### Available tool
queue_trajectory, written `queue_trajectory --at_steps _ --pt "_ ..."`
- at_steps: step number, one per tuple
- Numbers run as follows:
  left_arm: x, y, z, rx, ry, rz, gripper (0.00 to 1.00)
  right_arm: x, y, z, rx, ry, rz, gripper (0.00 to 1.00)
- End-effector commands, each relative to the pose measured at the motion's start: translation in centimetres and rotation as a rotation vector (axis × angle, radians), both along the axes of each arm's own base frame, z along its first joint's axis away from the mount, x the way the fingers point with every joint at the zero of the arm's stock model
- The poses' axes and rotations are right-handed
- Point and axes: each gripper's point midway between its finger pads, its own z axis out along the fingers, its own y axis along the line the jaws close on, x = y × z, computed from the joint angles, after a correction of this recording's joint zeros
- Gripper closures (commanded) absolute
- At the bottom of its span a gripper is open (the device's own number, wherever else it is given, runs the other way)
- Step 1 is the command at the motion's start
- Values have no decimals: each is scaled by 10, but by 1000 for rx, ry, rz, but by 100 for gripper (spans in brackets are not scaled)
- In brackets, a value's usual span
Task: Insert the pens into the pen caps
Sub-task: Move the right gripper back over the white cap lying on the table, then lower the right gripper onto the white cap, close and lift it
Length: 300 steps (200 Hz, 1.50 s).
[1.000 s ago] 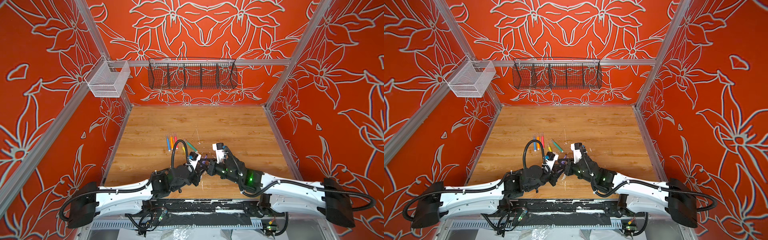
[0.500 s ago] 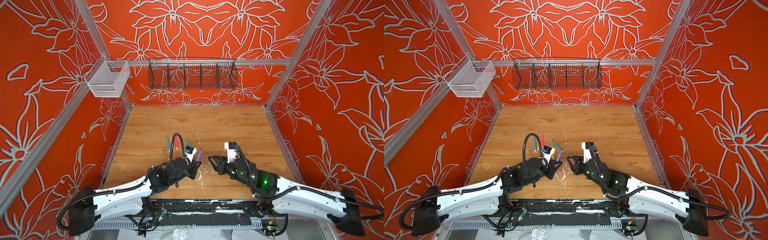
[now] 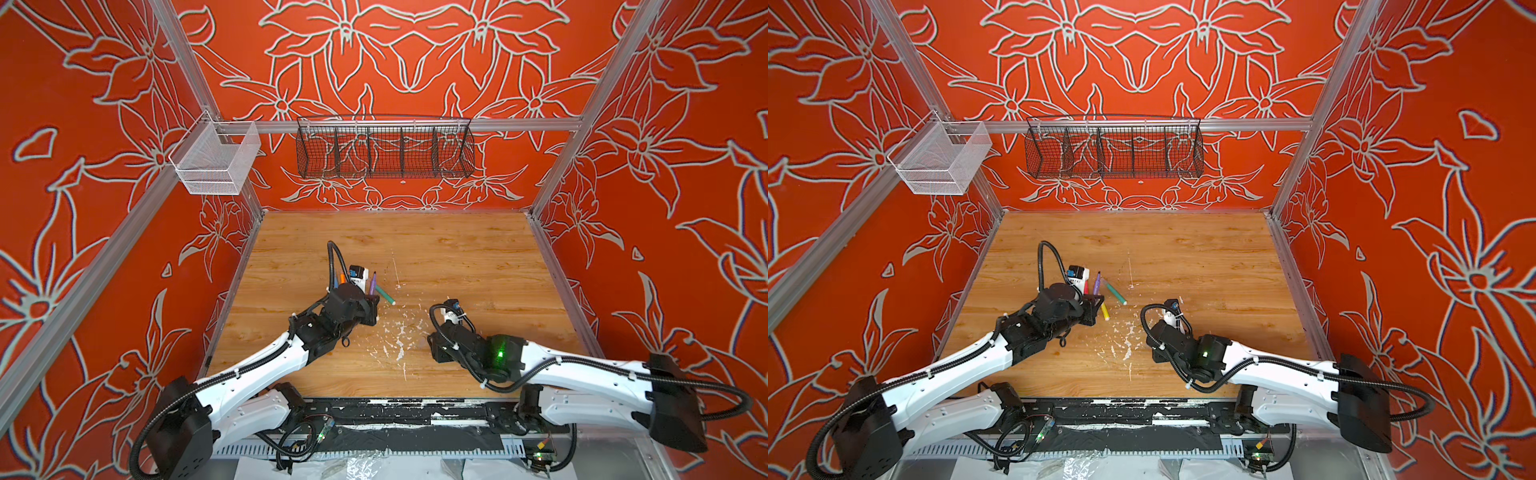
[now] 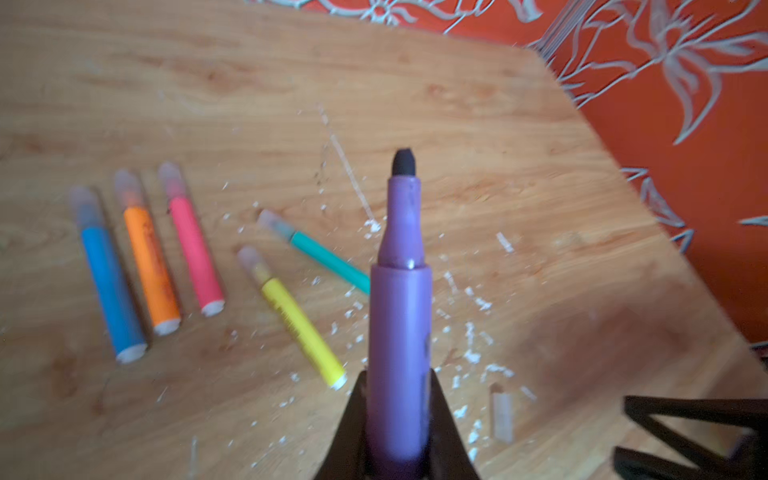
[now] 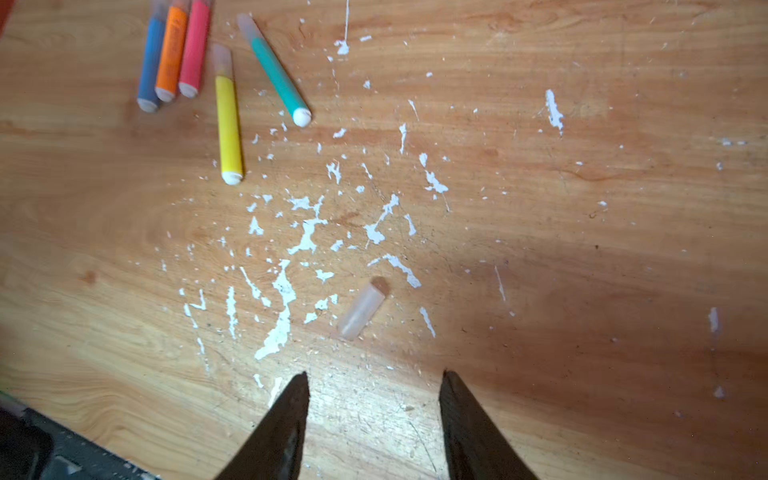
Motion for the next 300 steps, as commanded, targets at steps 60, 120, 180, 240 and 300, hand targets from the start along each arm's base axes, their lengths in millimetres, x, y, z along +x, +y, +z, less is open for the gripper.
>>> queue_trajectory --at_steps 60,120,180,240,300 --pt "2 8 45 -57 -196 -4 100 9 19 -24 -137 74 -10 43" --pt "1 7 45 -59 -192 -12 100 15 30 -40 -207 101 -6 41" --pt "0 6 46 -60 -193 -20 100 23 32 -65 -321 132 -17 41" --pt "0 3 45 -62 -189 -29 100 17 14 -80 -330 173 -52 45" --pt "0 3 45 -65 -189 -31 100 11 6 -79 -313 182 -56 54"
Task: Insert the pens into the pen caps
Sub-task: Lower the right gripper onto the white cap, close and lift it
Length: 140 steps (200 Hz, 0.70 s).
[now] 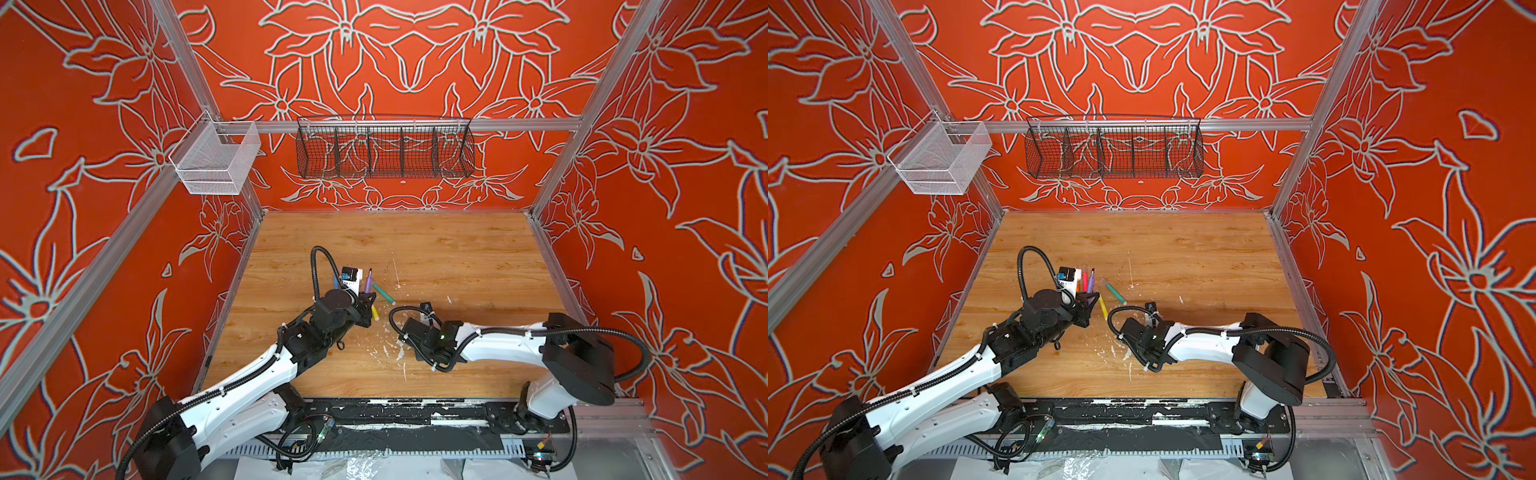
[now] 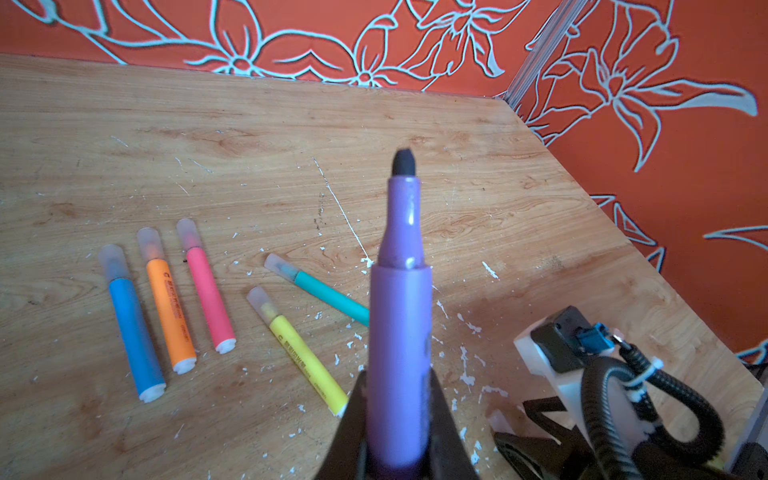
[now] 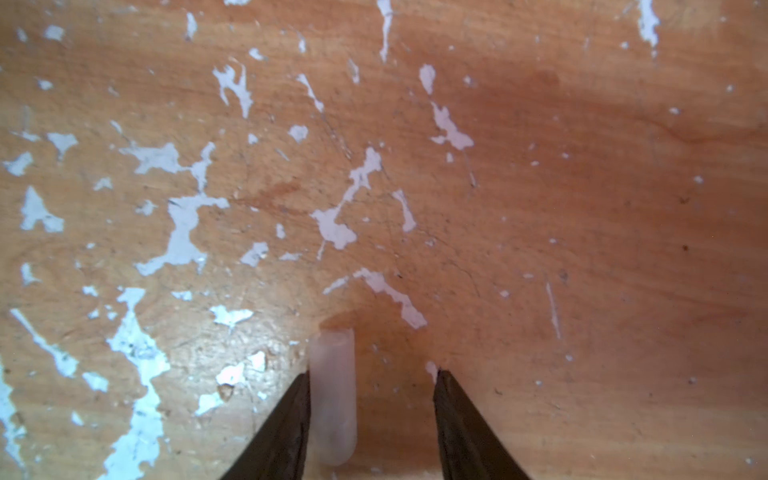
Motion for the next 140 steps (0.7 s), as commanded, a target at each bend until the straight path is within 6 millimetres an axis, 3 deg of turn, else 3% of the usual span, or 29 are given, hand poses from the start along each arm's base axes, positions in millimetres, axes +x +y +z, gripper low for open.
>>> queue_trajectory --at_steps 1,140 --pt "1 -1 1 -1 -13 -9 100 -5 -9 -3 -11 22 -25 54" --pt "1 -3 1 -2 -12 -18 100 -5 0 -15 -36 67 -10 73"
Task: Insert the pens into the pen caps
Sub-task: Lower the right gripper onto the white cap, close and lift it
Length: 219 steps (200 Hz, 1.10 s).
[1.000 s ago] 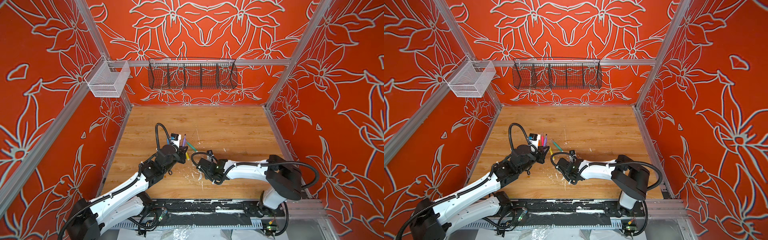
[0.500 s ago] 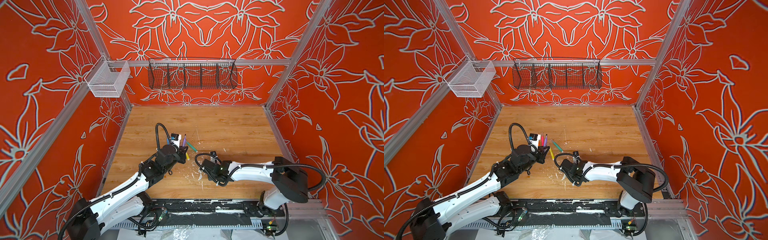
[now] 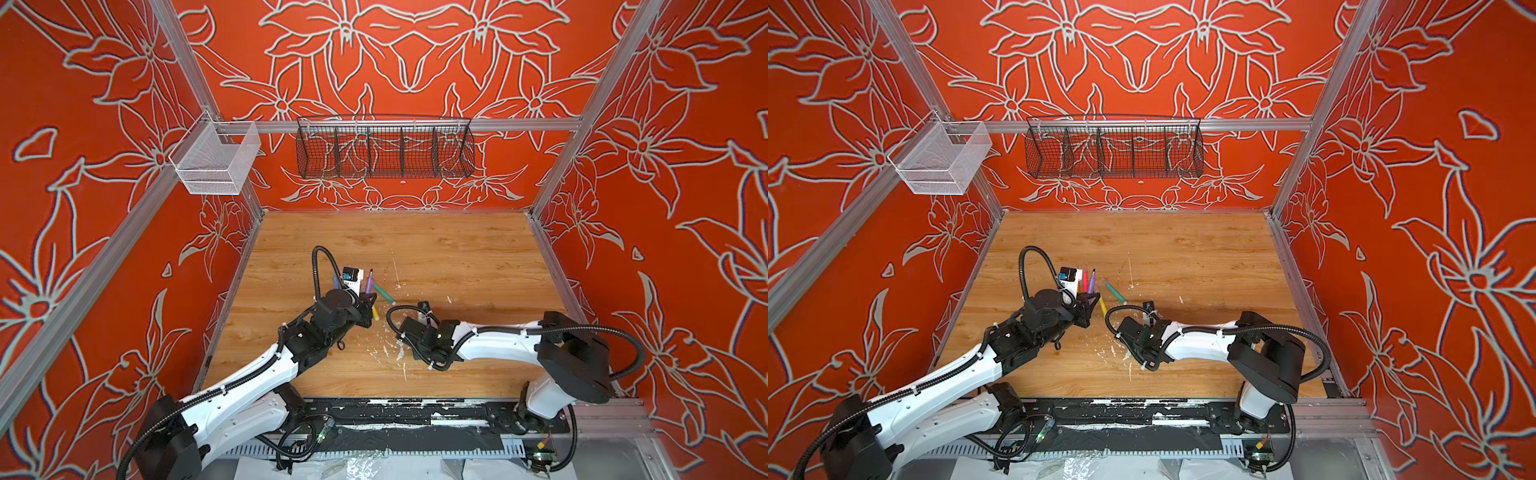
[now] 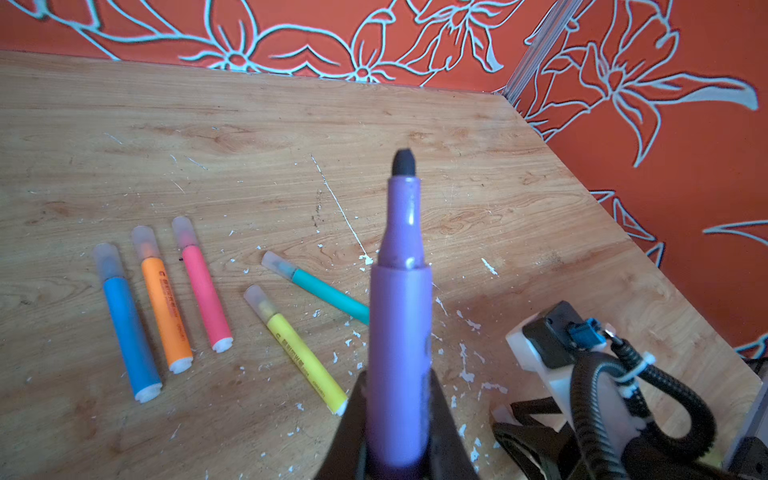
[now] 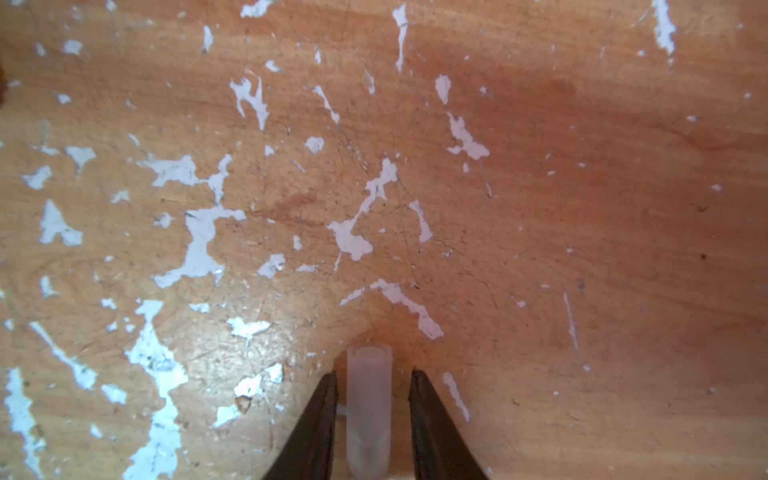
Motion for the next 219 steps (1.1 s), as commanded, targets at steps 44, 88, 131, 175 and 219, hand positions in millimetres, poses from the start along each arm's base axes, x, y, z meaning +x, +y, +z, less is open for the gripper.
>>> queue_trajectory --at_steps 44,88,131,175,219 --pt "0 -1 3 -9 -18 -10 100 -12 -14 -12 -29 56 -15 74" --pt "0 -1 4 -8 -19 -11 100 -13 -15 -16 -33 65 -17 79" --pt "-1 -2 6 -16 -20 -19 100 -13 -19 -10 -8 42 -29 83" --pt "-7 -2 10 -42 67 -6 100 -9 -17 14 69 -11 -29 86" --pt "-32 -3 11 -145 265 -1 100 11 -14 78 206 -174 -44 87"
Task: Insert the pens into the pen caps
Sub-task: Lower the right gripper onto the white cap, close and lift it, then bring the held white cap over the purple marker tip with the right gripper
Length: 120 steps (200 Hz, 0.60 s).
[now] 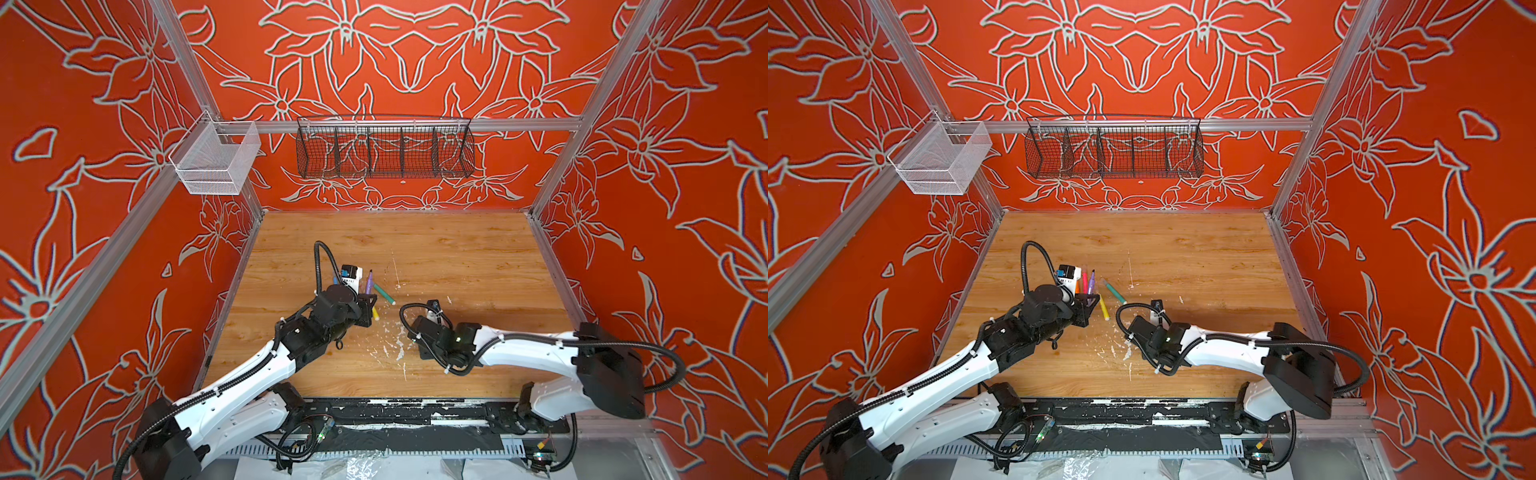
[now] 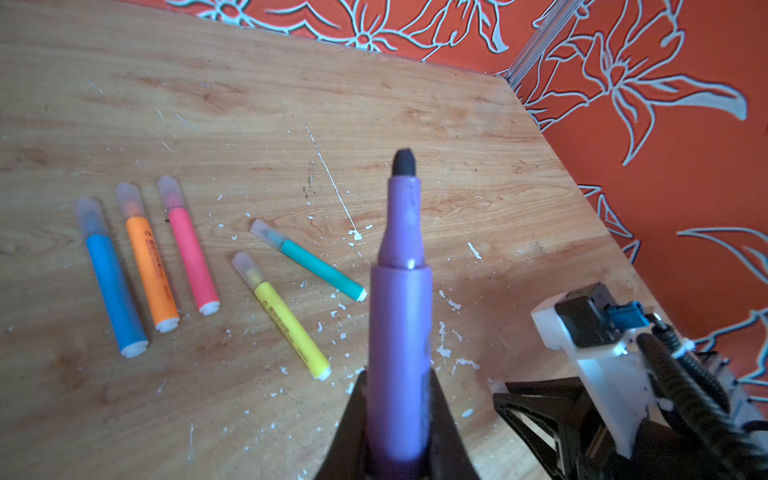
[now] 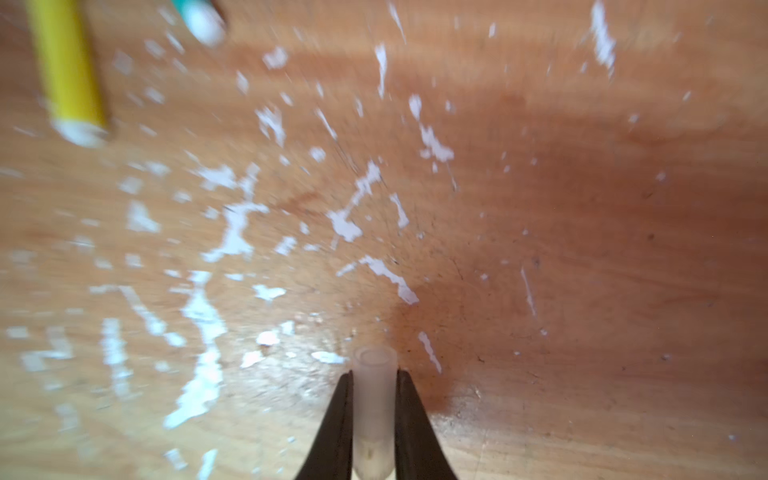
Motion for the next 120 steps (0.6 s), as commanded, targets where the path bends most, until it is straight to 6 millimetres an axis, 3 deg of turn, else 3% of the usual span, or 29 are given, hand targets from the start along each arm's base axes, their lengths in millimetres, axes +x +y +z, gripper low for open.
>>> queue_trajectory --at_steps 1,31,67,120 --pt "-21 -1 0 -75 127 -12 100 15 -5 39 58 -108 -36 87" --pt "-36 -9 -5 -122 162 -84 100 28 -1 98 170 -246 -46 89" --pt "-51 -33 -7 -214 114 -228 100 33 8 157 369 -369 -46 93" --pt "-78 -68 2 -233 1 -372 100 27 18 216 651 -476 -4 93"
